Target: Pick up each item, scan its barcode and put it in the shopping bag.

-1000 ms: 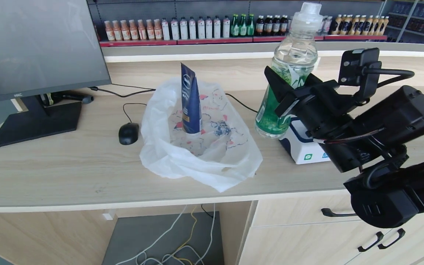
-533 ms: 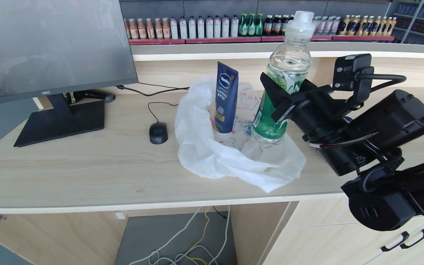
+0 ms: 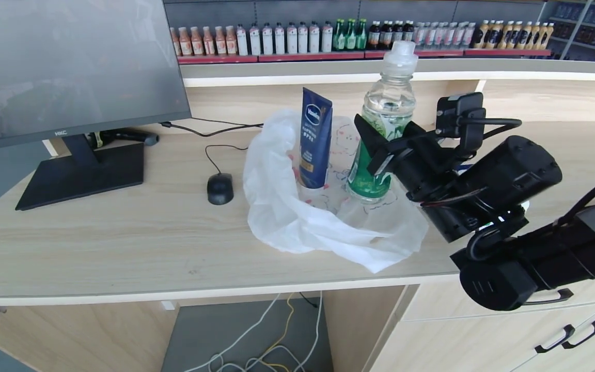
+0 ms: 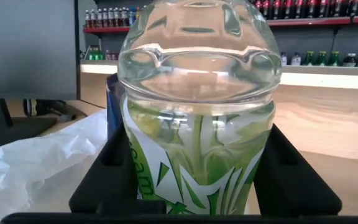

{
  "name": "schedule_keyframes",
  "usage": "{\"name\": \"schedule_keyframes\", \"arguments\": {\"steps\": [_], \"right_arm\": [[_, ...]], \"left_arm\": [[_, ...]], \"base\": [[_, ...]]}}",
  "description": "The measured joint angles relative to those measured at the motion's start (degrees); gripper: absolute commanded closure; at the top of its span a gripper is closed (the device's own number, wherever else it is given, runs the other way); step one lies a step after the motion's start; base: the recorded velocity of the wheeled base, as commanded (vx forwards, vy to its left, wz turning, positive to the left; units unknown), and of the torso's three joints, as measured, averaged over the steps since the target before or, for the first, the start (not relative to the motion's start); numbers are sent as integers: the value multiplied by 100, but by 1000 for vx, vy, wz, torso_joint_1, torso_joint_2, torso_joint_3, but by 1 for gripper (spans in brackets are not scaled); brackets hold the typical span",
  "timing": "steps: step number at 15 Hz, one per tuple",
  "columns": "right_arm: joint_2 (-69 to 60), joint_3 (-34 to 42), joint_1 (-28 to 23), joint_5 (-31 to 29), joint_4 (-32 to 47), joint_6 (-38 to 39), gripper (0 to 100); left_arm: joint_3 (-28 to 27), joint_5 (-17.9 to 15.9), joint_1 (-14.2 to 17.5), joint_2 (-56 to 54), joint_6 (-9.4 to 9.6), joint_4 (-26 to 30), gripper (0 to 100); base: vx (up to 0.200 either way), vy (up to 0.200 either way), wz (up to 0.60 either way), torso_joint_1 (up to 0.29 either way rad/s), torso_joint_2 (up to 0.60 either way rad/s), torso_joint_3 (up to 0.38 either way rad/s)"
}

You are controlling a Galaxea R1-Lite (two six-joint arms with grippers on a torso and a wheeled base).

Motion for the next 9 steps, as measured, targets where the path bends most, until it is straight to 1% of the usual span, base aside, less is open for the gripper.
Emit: {"name": "schedule_keyframes", "arguments": {"steps": [9], "right_arm": [[719,-241,-6,6,-41,11,100]], "left_arm": [[0,2,-5,0,1,-2,0]], "base": [[0,0,0,0,0,0]]}}
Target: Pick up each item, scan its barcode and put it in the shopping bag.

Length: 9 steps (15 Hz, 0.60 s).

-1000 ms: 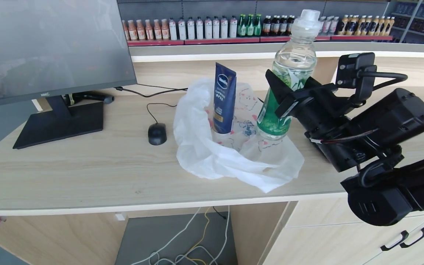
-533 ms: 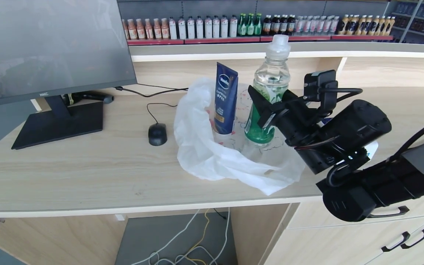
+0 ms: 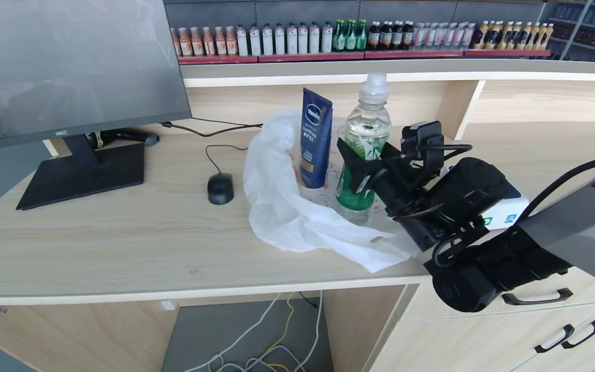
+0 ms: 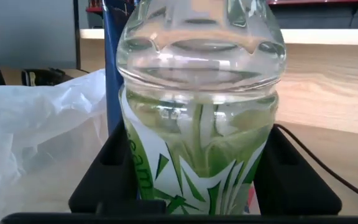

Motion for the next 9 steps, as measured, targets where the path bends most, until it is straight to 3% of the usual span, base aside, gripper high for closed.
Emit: {"name": "schedule_keyframes", "arguments": {"steps": [9], "right_arm": [[185,68,2,-5,35,0,100]], "left_arm": [[0,0,0,0,0,2,0]], "base": [[0,0,0,0,0,0]]}}
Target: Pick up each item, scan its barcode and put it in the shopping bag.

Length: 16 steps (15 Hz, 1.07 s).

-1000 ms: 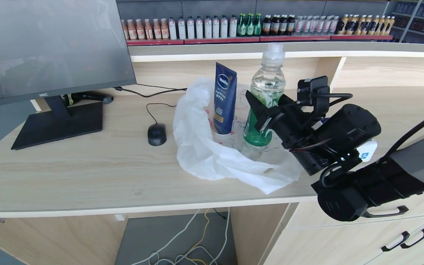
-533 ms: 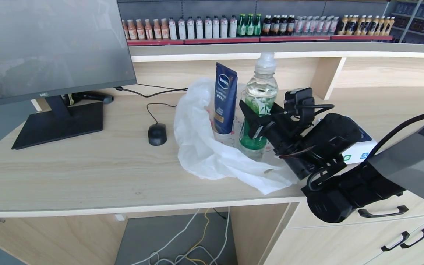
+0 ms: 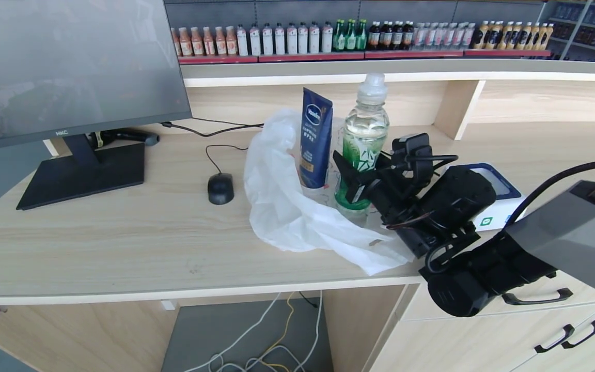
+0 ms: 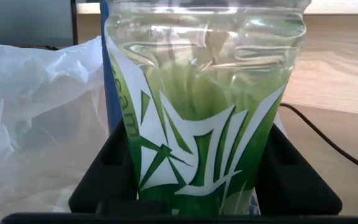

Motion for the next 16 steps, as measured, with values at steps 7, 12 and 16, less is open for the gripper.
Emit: {"name": "schedule_keyframes", "arguments": {"steps": [7,12,16], "right_arm": [[2,50,-2,0,2,30,100],[0,39,0,-1,9,49,0],[-124,165,-2,-4,9,93,0]], "left_arm": [[0,0,0,0,-1,0,0],[0,0,0,0,-9,0,0],[0,0,0,0,-11,0,0]], "base": [[0,0,0,0,0,0],[0,0,0,0,0,0],[0,0,0,0,0,0]]}}
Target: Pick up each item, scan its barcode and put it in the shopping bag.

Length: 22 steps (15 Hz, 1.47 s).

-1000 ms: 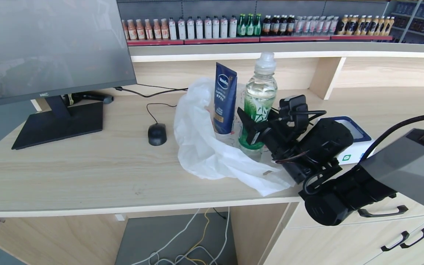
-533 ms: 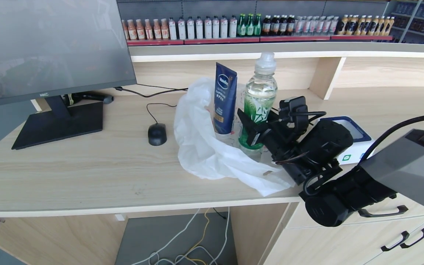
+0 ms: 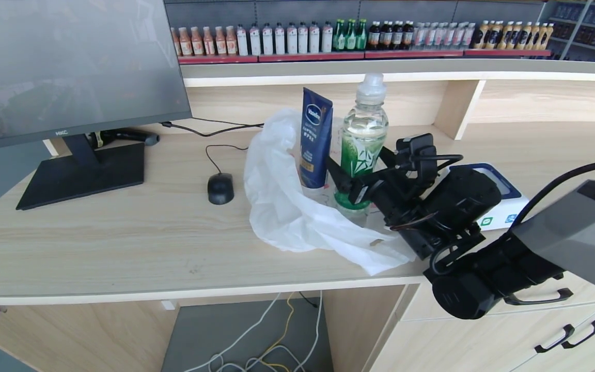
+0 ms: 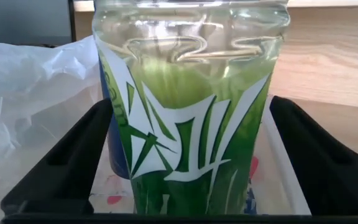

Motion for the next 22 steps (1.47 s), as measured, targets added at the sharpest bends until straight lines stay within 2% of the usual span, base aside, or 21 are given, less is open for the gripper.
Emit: {"name": "schedule_keyframes", "arguments": {"steps": [7,11,20,22], "right_arm": [[-918,696,-50,-5,-6,5,0],[-1770,1479,-295,-11,-9,2,0],[-4451,4781,-935,-9,-2,-211,0],[-5058,5287,-1172,-33,35,-244,0]], "left_arm": [[0,0,0,0,0,0,0],[0,0,0,0,2,0,0],[0,0,0,0,0,0,0],[0,0,0,0,0,0,0]], "base": [[0,0,0,0,0,0],[0,0,0,0,0,0],[0,0,0,0,0,0],[0,0,0,0,0,0]]}}
